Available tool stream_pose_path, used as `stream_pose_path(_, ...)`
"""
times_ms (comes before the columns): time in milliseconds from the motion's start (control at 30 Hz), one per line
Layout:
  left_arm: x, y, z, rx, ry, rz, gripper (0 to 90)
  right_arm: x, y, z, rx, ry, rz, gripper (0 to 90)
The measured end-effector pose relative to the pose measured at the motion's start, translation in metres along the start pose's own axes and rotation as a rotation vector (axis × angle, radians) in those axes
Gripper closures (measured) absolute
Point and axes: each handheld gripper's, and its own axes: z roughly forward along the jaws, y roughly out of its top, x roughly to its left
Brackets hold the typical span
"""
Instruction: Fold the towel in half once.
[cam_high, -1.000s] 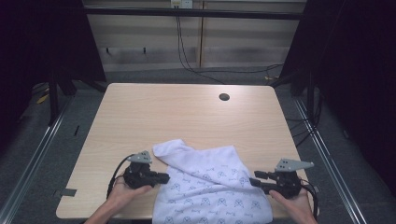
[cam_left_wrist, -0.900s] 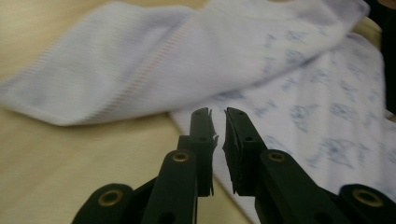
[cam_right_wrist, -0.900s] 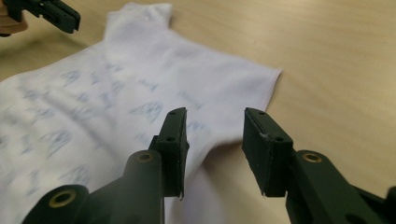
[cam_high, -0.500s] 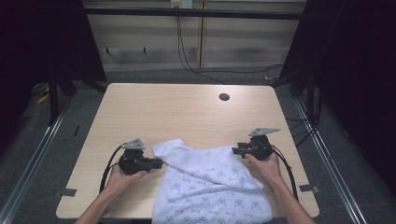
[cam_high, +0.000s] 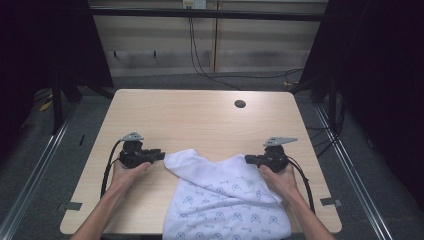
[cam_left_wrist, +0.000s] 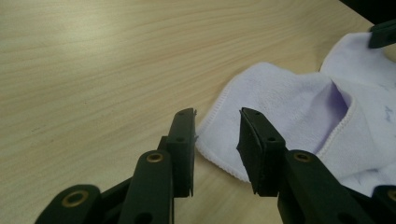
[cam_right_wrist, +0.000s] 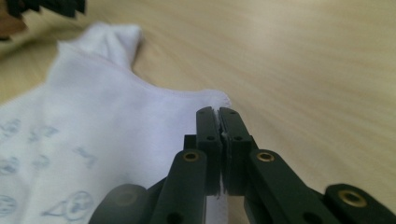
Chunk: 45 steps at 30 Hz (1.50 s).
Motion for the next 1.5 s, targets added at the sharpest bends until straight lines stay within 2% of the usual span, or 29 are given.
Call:
stream_pose_path(67,0.001,0.001,0.003,0.021,-0.001,0.014,65.2,0.003,0.004,-0.016,-0.052,-0.001,-0.006,88.1)
stream_pose_path(200,-0.002,0.006,0.009,0.013,-0.009,0.021,61.5,0.007,0.007,-0.041,-0.105,-0.011,-0.016,88.1)
stream_pose_path(233,-0.003,0.006,0.01,0.008,-0.005,0.022,59.8,0.008,0.006,-0.046,-0.111,-0.009,-0.015,88.1)
stream_pose_path(300,-0.003,0.009,0.017,0.029,-0.007,0.02,56.8,0.011,0.005,-0.051,-0.105,-0.005,-0.03,88.0)
stream_pose_path(400,-0.003,0.009,0.027,0.066,0.009,0.034,56.7,0.013,0.002,-0.054,-0.104,-0.006,-0.041,87.9)
stream_pose_path(500,-0.003,0.007,0.031,0.094,-0.011,0.046,57.4,0.011,-0.001,-0.053,-0.102,-0.003,-0.034,87.9)
stream_pose_path(667,-0.004,0.005,0.031,0.086,-0.013,0.061,59.0,0.003,-0.005,-0.059,-0.113,-0.021,-0.006,87.9)
stream_pose_path(767,-0.011,0.004,0.032,0.102,-0.014,0.109,59.1,0.002,-0.009,-0.062,-0.103,-0.034,-0.01,87.9)
stream_pose_path(867,-0.022,0.001,0.031,0.126,-0.055,0.159,59.7,-0.001,-0.013,-0.065,-0.089,-0.055,-0.004,87.8)
stream_pose_path(1000,-0.024,-0.004,0.027,0.135,-0.131,0.155,57.4,-0.008,-0.019,-0.069,-0.096,-0.064,0.032,87.8)
stream_pose_path(1133,-0.029,0.0,0.022,0.079,-0.164,0.161,55.9,-0.008,-0.018,-0.066,-0.086,-0.066,0.031,87.7)
stream_pose_path(1200,-0.034,0.002,0.02,0.07,-0.178,0.181,55.9,-0.009,-0.018,-0.065,-0.083,-0.067,0.032,87.6)
stream_pose_path(1300,-0.039,-0.001,0.025,0.099,-0.199,0.211,56.4,-0.011,-0.018,-0.064,-0.081,-0.074,0.033,87.5)
stream_pose_path(1367,-0.041,-0.003,0.028,0.131,-0.191,0.236,56.9,-0.013,-0.018,-0.064,-0.085,-0.081,0.035,87.5)
stream_pose_path(1500,-0.044,-0.004,0.028,0.131,-0.196,0.25,56.1,-0.017,-0.018,-0.068,-0.09,-0.114,0.063,87.5)
